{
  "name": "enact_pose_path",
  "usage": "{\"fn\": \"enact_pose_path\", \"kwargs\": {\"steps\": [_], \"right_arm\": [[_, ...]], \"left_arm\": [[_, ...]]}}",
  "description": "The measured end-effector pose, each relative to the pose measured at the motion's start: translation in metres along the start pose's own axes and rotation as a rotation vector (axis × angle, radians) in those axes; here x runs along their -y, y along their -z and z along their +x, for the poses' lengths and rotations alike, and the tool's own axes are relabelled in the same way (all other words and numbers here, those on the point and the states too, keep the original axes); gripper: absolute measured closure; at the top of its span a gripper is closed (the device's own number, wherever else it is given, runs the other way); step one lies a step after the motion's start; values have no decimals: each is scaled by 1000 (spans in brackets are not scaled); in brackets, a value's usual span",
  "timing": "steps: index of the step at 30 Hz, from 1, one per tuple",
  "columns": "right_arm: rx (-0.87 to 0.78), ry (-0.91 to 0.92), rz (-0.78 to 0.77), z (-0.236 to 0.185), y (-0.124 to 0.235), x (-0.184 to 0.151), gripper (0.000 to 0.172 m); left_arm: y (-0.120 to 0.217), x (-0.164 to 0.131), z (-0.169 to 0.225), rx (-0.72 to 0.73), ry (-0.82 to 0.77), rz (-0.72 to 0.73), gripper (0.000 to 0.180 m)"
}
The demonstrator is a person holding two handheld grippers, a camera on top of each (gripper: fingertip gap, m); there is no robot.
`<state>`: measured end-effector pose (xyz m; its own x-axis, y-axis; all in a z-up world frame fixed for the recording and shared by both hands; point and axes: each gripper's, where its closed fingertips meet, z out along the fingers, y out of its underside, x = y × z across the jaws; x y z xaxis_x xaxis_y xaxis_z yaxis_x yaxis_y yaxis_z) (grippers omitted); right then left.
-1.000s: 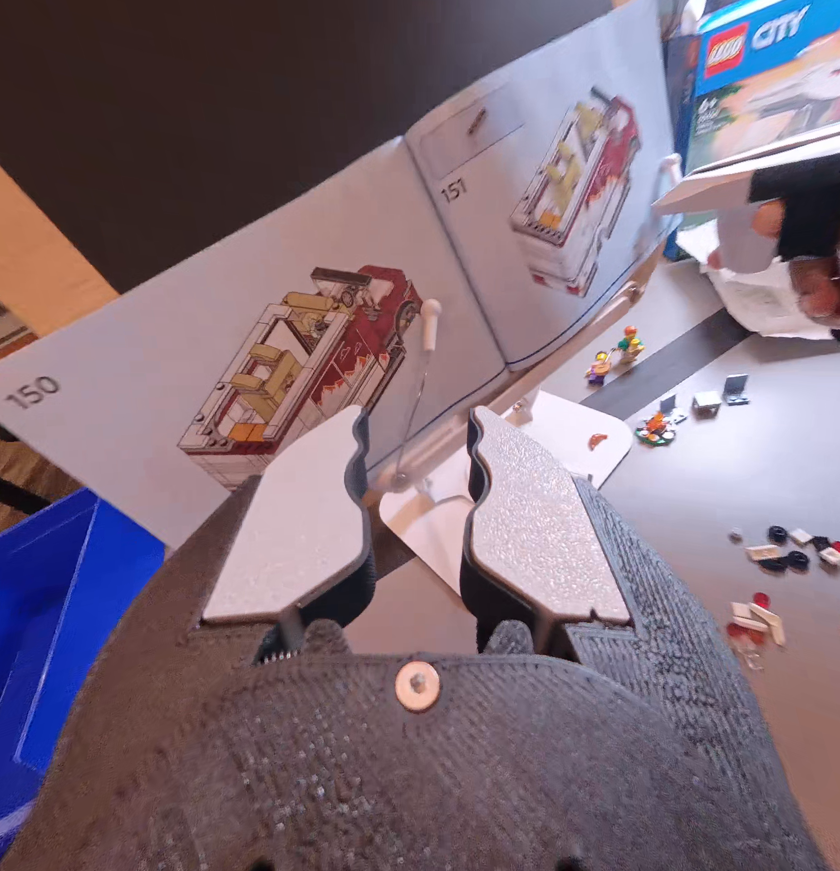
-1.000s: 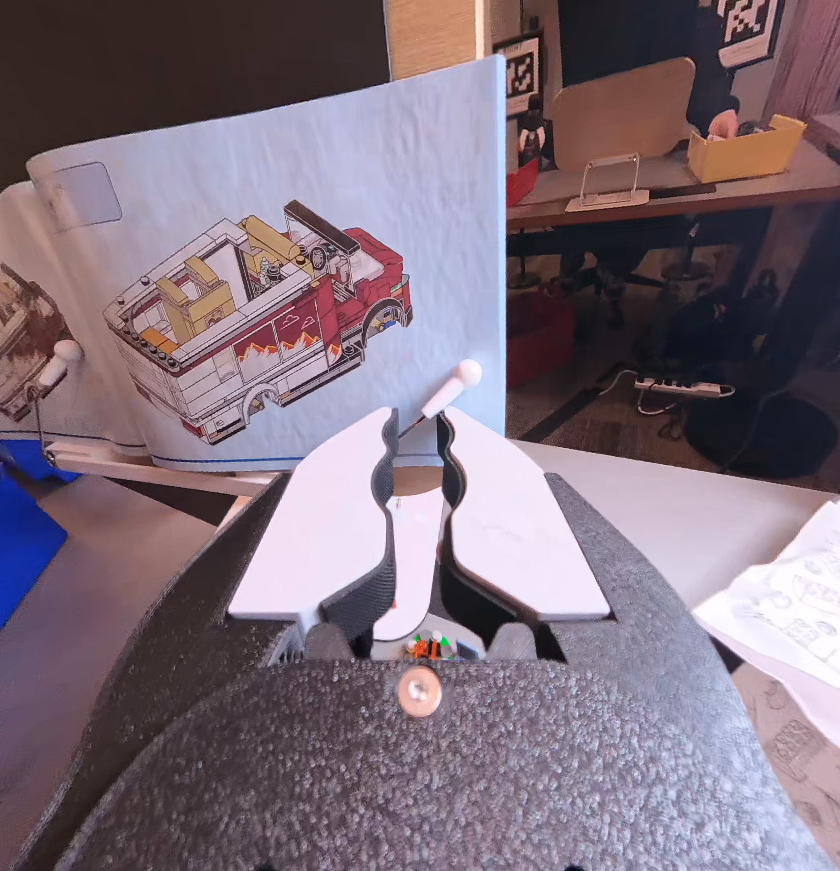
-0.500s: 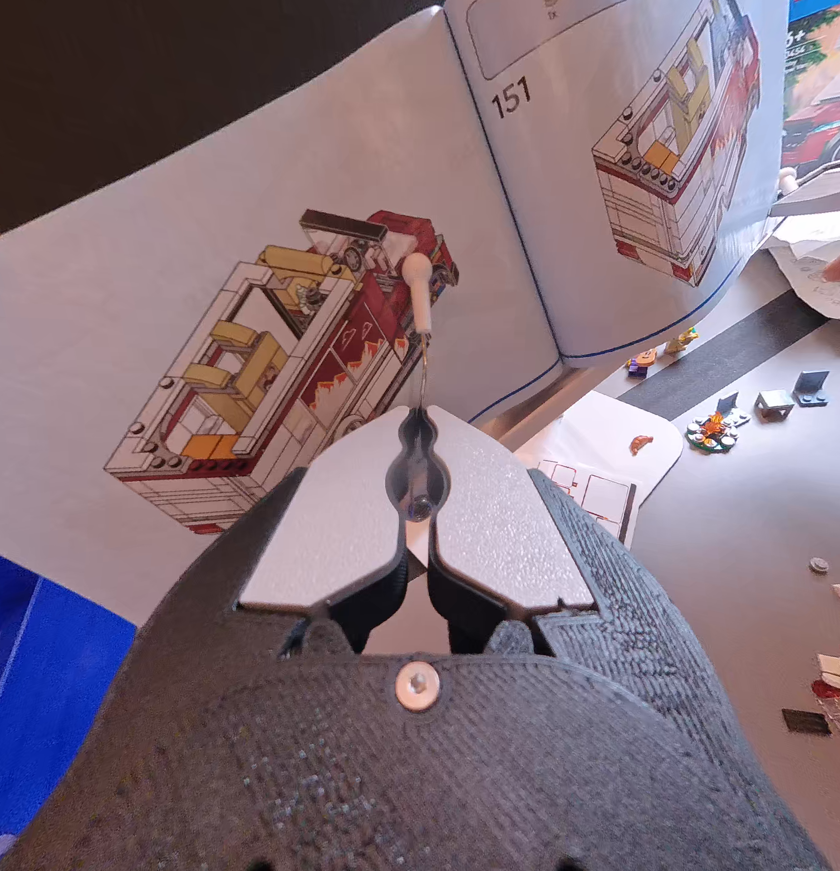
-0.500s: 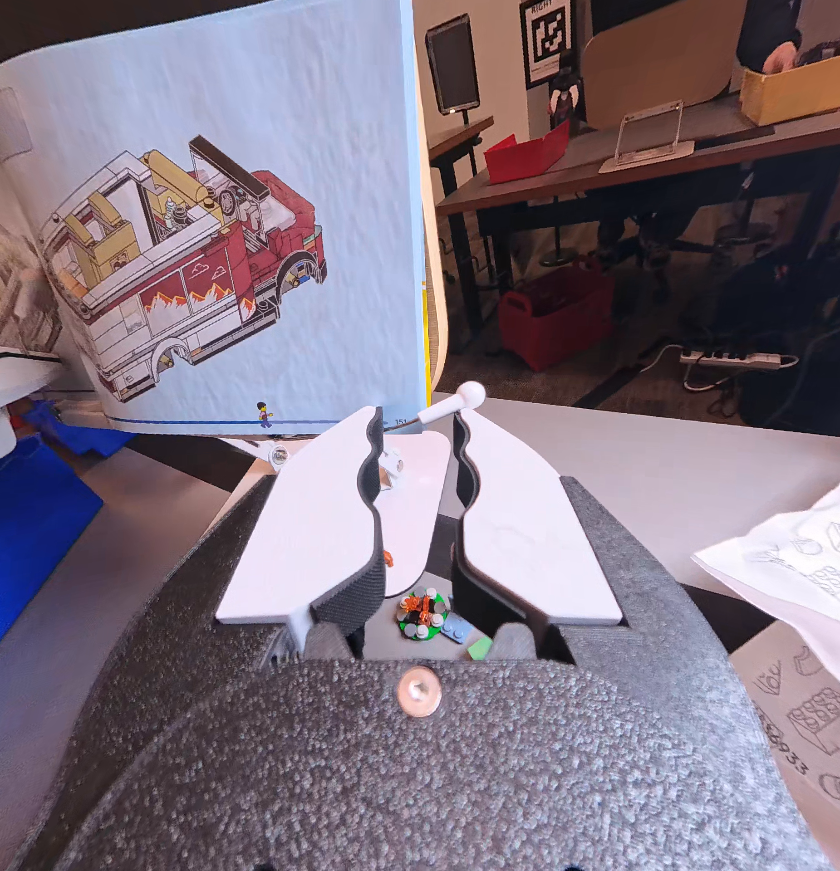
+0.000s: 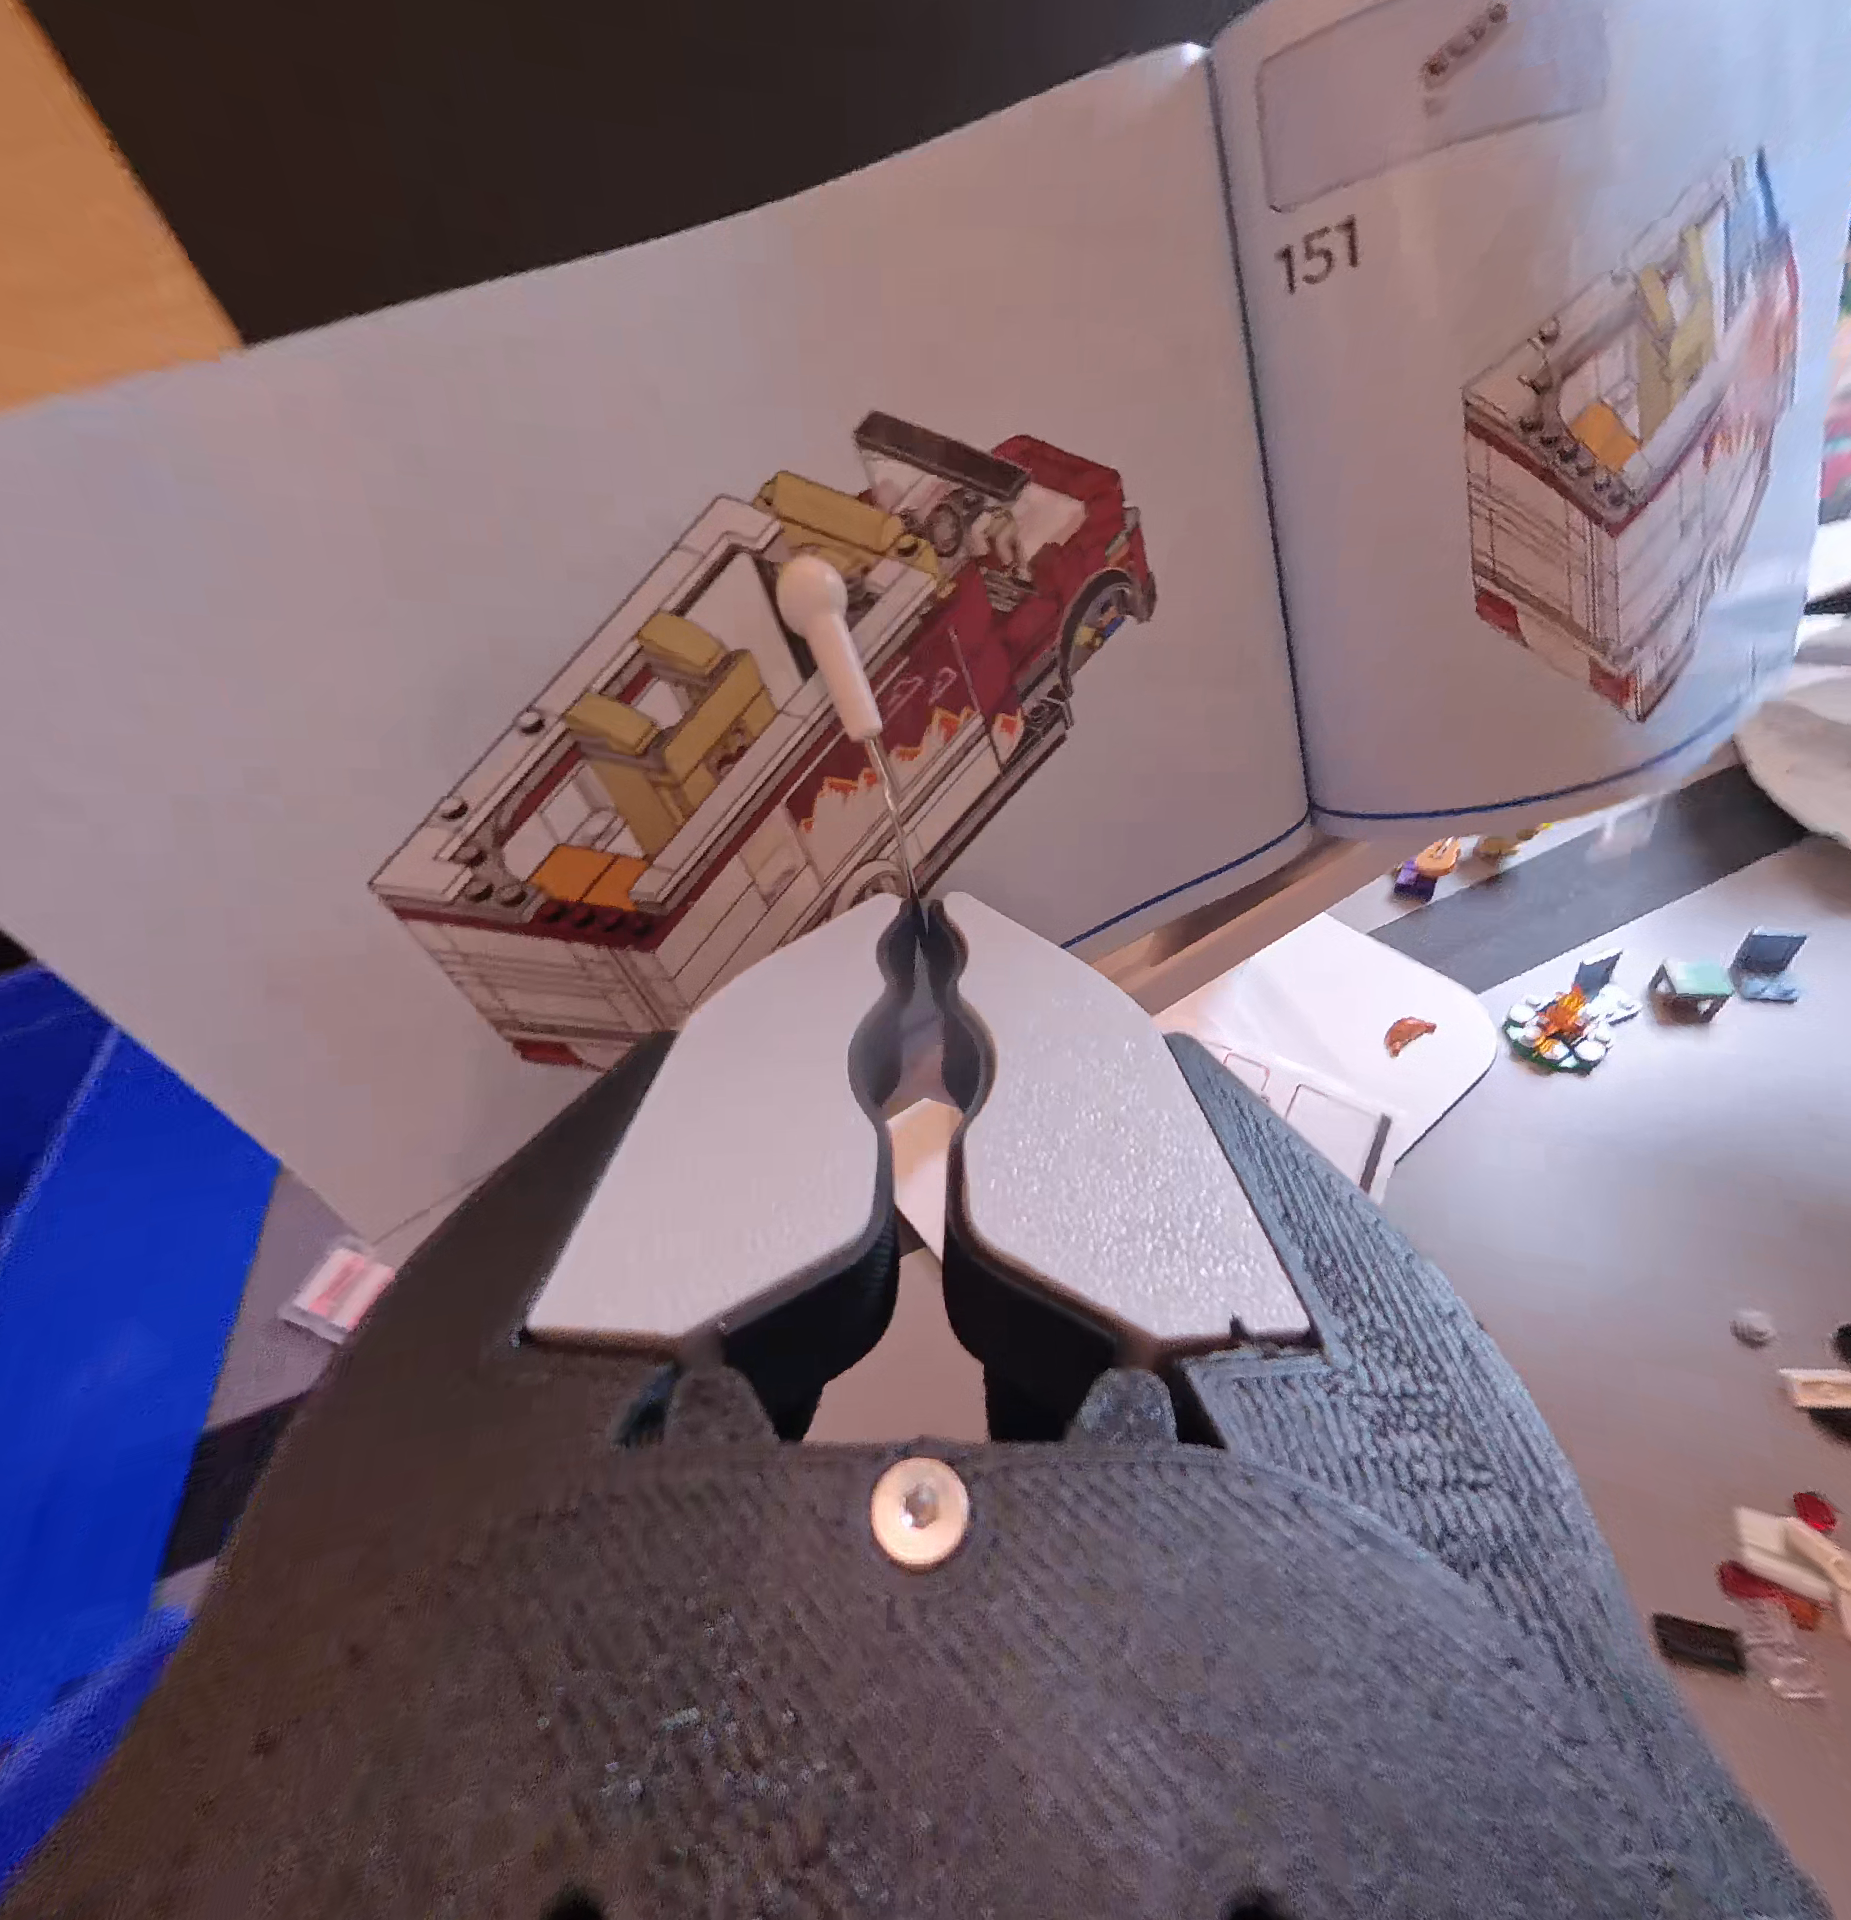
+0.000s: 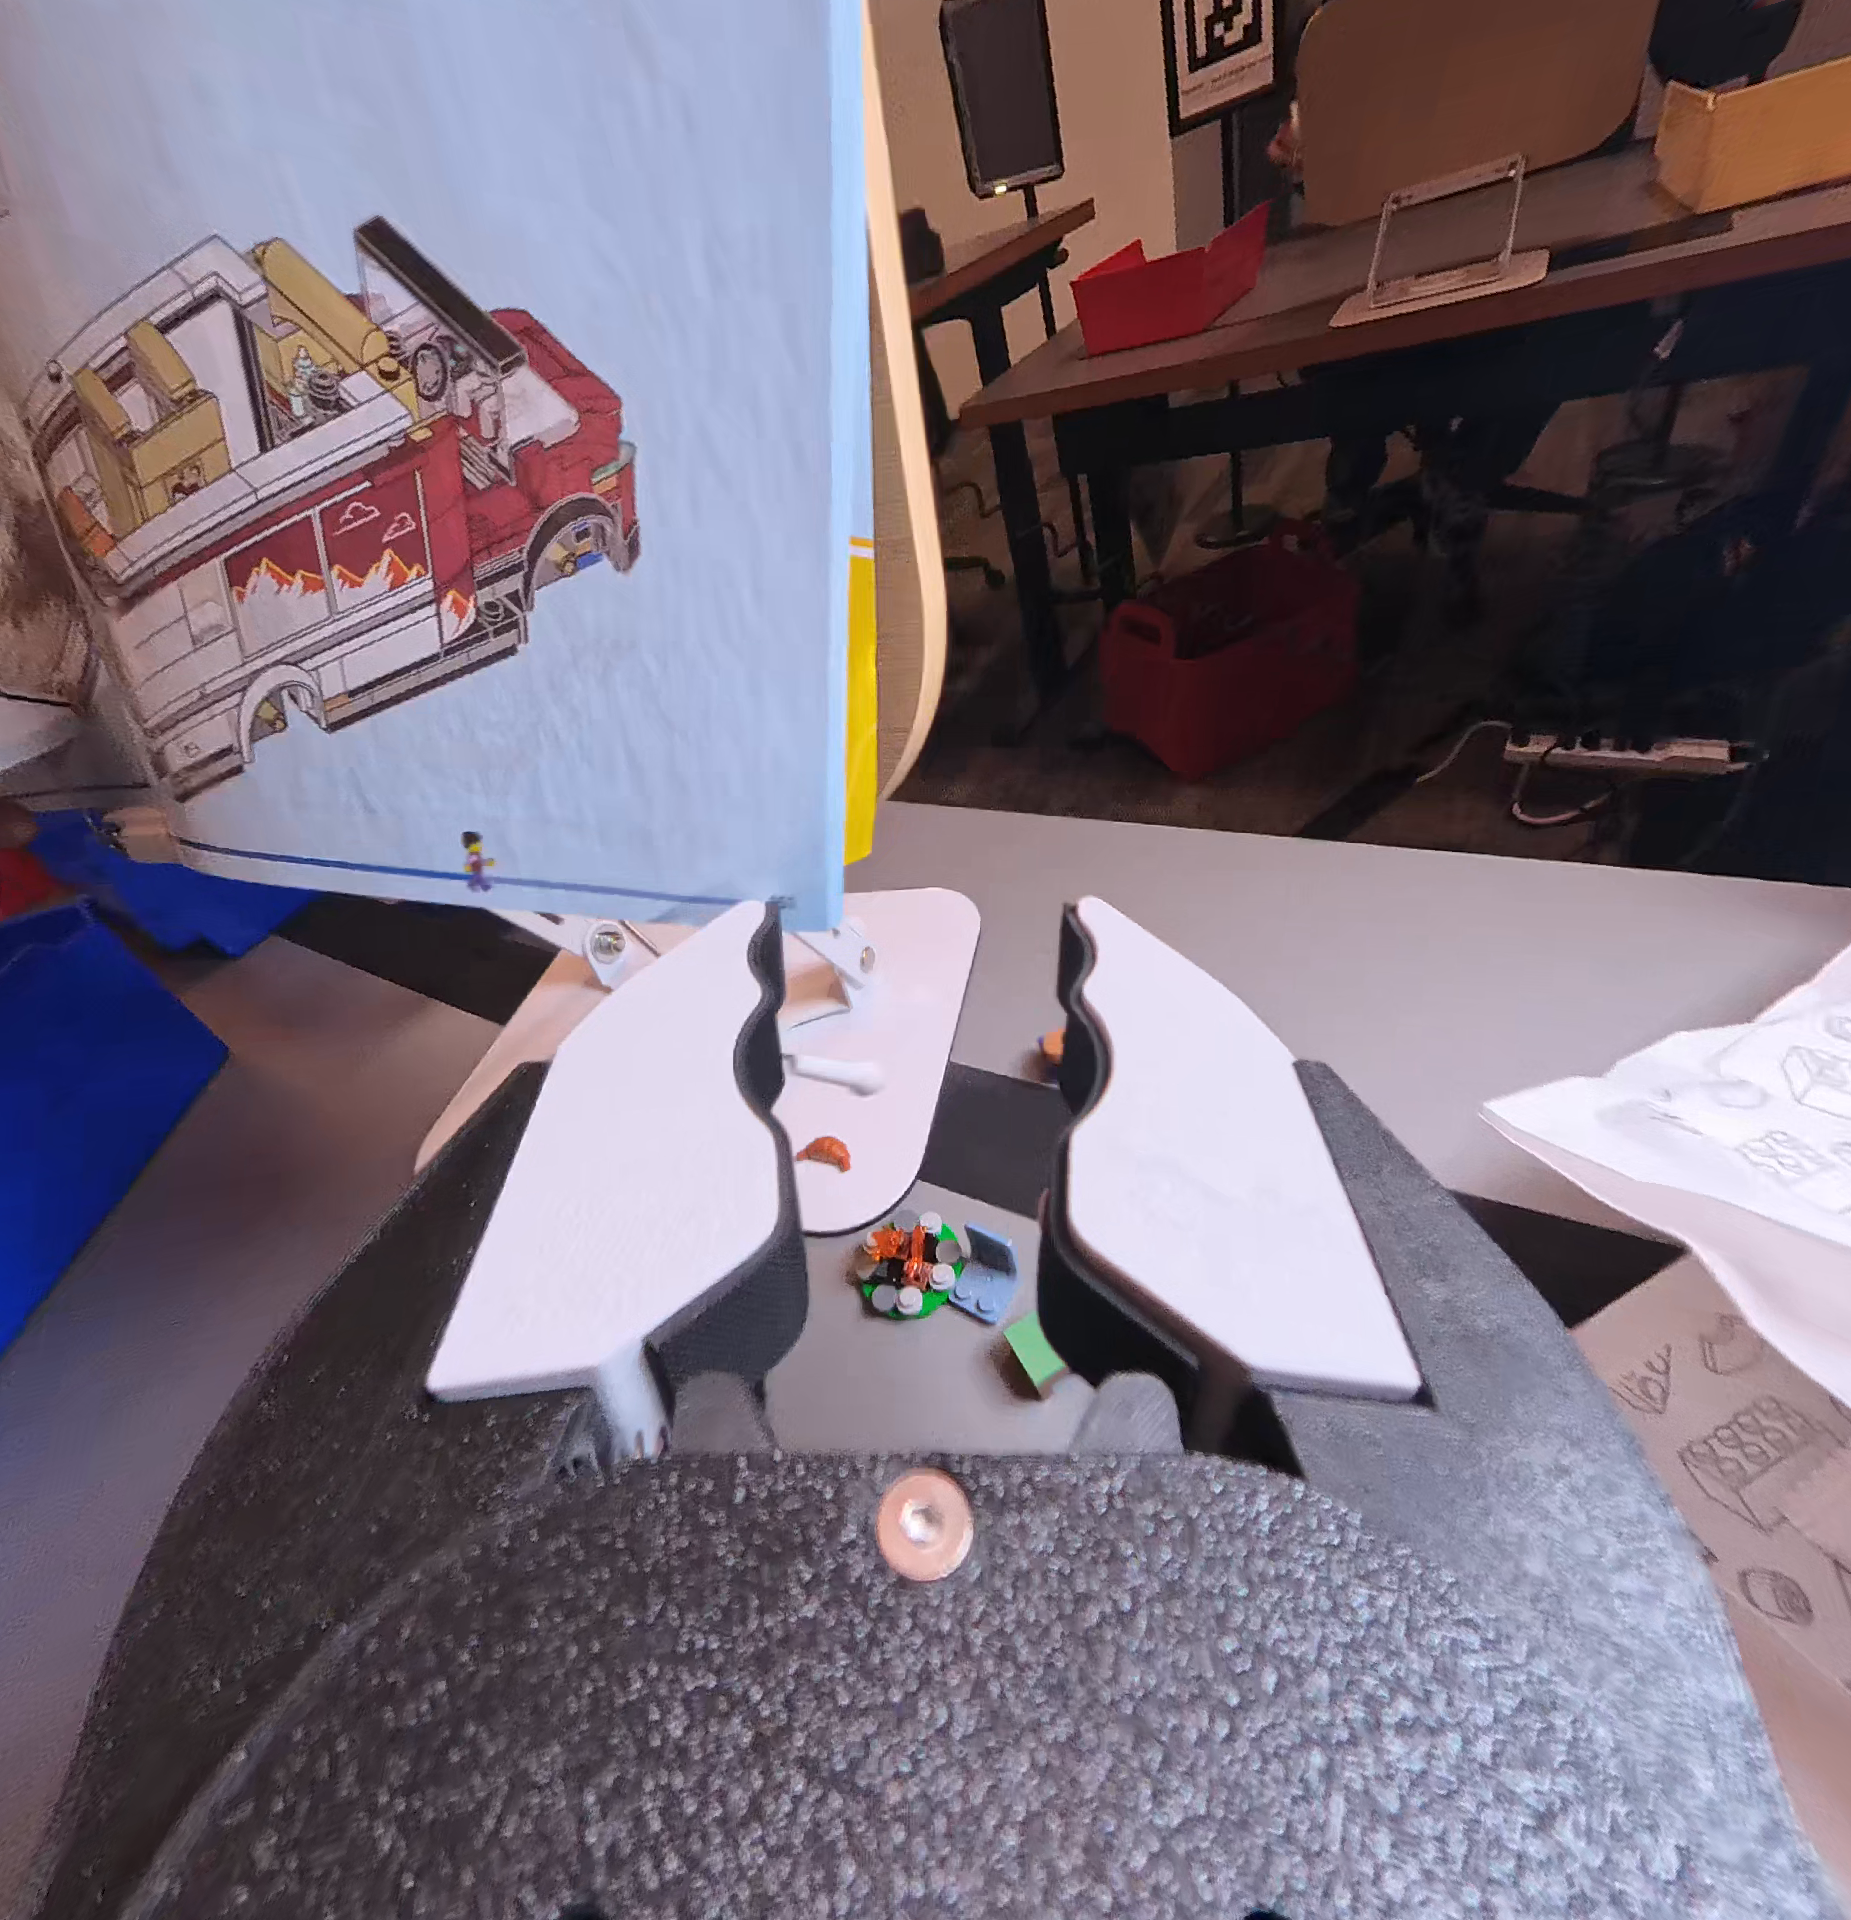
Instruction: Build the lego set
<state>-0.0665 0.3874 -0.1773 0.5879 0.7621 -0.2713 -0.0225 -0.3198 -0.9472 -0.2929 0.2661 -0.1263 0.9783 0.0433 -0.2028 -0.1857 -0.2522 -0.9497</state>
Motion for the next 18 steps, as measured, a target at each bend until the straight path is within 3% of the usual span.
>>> {"fn": "enact_pose_path", "kwargs": {"steps": [4, 9, 13, 18], "right_arm": [[-74, 196, 118, -5, 19, 21, 118], [0, 582, 255, -85, 29, 58, 121], [-3, 836, 150, -127, 4, 40, 124], [-103, 832, 77, -106, -27, 40, 129]], "left_arm": [[5, -3, -8, -9, 257, 49, 178], [10, -9, -16, -7, 638, 126, 179], [15, -17, -21, 11, 912, 207, 179], [19, -36, -23, 25, 1154, 308, 176]]}}
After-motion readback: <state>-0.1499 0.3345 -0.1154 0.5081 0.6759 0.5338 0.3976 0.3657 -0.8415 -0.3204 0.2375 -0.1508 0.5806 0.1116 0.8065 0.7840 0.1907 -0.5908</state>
